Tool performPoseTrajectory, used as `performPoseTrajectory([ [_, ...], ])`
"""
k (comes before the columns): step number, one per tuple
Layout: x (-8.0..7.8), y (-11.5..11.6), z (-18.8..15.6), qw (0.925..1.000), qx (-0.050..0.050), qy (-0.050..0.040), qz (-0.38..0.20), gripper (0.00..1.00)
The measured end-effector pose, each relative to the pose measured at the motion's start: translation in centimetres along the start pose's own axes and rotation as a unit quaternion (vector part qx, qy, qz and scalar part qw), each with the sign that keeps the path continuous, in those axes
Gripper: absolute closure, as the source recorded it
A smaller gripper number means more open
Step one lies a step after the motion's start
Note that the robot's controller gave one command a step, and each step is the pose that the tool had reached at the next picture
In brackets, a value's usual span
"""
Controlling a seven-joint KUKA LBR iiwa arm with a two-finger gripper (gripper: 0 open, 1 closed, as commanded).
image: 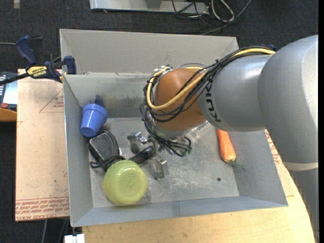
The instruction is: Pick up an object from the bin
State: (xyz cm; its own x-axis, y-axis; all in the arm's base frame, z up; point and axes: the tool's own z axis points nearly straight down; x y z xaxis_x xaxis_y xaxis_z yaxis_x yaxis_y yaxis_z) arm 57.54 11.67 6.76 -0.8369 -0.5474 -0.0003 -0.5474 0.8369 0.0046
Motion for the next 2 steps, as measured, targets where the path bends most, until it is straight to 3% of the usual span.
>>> performPoseTrajectory([
  [1, -1.0, -0.2, -5.0, 0.9986, 0.002, -0.0031, 0.053, 0.0],
  [2, -0.1, 0.1, -1.0, 0.9999, -0.002, 0.0025, 0.016, 0.0],
])
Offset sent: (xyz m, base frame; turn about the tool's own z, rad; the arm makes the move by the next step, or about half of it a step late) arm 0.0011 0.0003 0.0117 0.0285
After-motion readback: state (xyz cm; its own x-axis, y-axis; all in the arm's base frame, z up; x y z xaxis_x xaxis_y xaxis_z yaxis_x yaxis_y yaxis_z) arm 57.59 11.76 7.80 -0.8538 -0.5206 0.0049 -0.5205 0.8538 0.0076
